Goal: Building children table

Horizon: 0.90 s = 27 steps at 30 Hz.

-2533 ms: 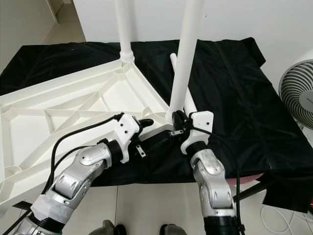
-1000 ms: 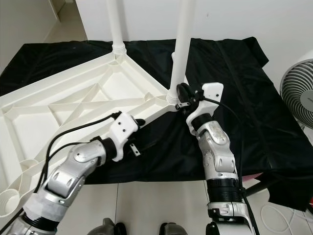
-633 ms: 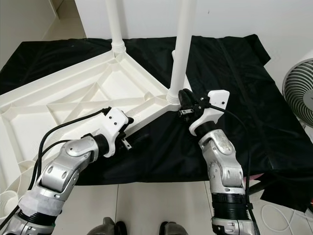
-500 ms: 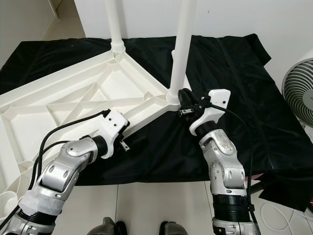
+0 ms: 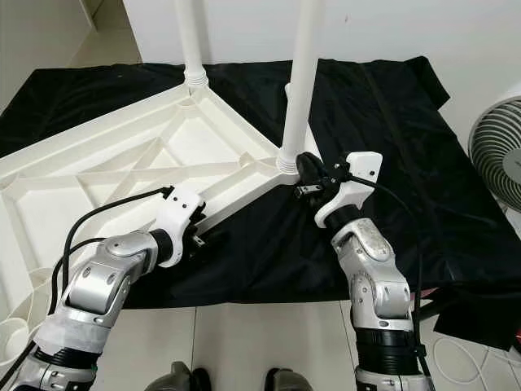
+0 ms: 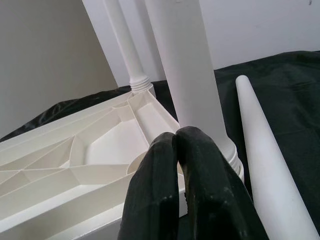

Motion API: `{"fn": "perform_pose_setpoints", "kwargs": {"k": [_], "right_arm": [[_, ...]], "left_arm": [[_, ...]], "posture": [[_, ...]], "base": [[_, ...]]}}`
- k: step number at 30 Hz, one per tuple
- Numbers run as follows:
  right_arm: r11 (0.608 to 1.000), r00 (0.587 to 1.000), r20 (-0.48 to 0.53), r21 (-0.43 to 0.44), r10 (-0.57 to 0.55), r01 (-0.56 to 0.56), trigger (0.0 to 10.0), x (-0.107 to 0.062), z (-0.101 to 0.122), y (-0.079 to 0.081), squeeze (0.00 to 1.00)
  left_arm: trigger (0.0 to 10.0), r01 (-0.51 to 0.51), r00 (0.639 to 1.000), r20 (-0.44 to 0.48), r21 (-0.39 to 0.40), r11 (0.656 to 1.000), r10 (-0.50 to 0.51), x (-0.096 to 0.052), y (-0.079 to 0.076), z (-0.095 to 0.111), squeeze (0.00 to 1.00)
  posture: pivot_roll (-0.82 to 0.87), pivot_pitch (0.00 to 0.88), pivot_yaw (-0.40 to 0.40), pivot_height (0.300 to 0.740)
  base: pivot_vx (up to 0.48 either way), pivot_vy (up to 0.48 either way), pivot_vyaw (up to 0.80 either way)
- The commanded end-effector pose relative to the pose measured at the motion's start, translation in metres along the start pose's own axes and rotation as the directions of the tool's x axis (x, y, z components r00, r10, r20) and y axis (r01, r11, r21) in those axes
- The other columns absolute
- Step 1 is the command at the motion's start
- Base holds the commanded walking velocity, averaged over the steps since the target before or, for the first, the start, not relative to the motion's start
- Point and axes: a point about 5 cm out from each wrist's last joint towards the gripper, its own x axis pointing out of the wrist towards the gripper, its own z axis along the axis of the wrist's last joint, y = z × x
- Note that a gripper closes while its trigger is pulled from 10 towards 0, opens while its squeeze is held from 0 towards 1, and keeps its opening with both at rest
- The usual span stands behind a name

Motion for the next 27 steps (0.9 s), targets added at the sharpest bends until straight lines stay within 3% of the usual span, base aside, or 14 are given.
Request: {"fn": "perform_pose_setpoints", "kwargs": {"k": [1,17,19,23,26,27], "right_arm": [[1.000,1.000,-0.001,0.007,0.000,0.000,10.0,-0.001,0.001,0.002,0.00],[1.000,1.000,0.020,0.010,-0.006,0.006,10.0,0.008,0.005,0.007,0.00],[1.000,1.000,0.020,0.010,-0.006,0.006,10.0,0.008,0.005,0.007,0.00],[1.000,0.999,0.036,0.013,-0.012,0.012,10.0,0.010,0.008,0.009,0.00],[1.000,0.999,0.038,0.012,-0.015,0.014,10.0,0.010,0.009,0.009,0.00],[1.000,0.999,0.039,0.010,-0.018,0.018,10.0,0.010,0.009,0.009,0.00]], "left_arm": [[0.0,-0.350,0.936,-0.044,-0.016,0.937,0.349,-0.005,0.025,-0.007,0.00],[0.0,-0.471,0.869,0.092,-0.143,0.871,0.485,0.037,0.025,0.039,0.00],[0.0,-0.471,0.869,0.092,-0.143,0.871,0.485,0.037,0.025,0.039,0.00],[0.0,-0.469,0.861,0.132,-0.166,0.867,0.491,0.056,0.020,0.054,0.00],[0.2,-0.463,0.862,0.144,-0.166,0.871,0.486,0.059,0.018,0.057,0.00],[10.0,-0.429,0.872,0.179,-0.168,0.888,0.455,0.062,0.013,0.063,0.00]], "posture": [[-0.11,0.127,0.051,0.740],[-0.12,0.129,0.044,0.740],[-0.12,0.129,0.044,0.740],[-0.14,0.127,0.052,0.740],[-0.14,0.127,0.052,0.740],[-0.14,0.126,0.054,0.740]], "base": [[0.000,0.000,0.00],[0.000,0.000,0.00],[0.000,0.000,0.00],[0.000,0.000,0.00],[0.000,0.000,0.00],[0.000,0.000,0.00]]}}
